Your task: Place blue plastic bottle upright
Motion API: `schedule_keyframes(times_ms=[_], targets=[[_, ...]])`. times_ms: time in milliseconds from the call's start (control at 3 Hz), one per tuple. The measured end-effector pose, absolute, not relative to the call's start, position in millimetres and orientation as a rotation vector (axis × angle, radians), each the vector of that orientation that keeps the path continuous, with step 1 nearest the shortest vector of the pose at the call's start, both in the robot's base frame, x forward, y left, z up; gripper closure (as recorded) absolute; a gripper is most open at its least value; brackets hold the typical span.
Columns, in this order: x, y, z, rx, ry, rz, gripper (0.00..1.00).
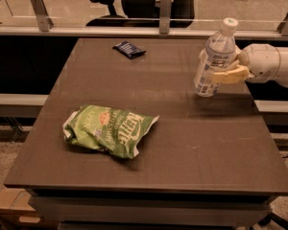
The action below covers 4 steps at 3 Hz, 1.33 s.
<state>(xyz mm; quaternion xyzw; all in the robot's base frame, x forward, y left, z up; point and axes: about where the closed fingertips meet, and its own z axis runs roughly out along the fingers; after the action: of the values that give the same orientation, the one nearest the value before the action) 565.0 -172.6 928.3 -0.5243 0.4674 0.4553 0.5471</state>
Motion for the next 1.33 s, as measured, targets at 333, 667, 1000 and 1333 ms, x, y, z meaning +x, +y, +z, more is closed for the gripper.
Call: schedule_keyframes(times_ms=[333, 667, 1000, 1333], targets=[[580, -163, 924, -1.219, 1.071, 1.104, 1.0], [589, -157, 919, -1.206, 1.073, 1.124, 1.0], [591, -159, 914, -1.2, 1.111, 1.116, 1.0], [591, -164, 905, -1.194, 1.169, 1.081, 1.0]])
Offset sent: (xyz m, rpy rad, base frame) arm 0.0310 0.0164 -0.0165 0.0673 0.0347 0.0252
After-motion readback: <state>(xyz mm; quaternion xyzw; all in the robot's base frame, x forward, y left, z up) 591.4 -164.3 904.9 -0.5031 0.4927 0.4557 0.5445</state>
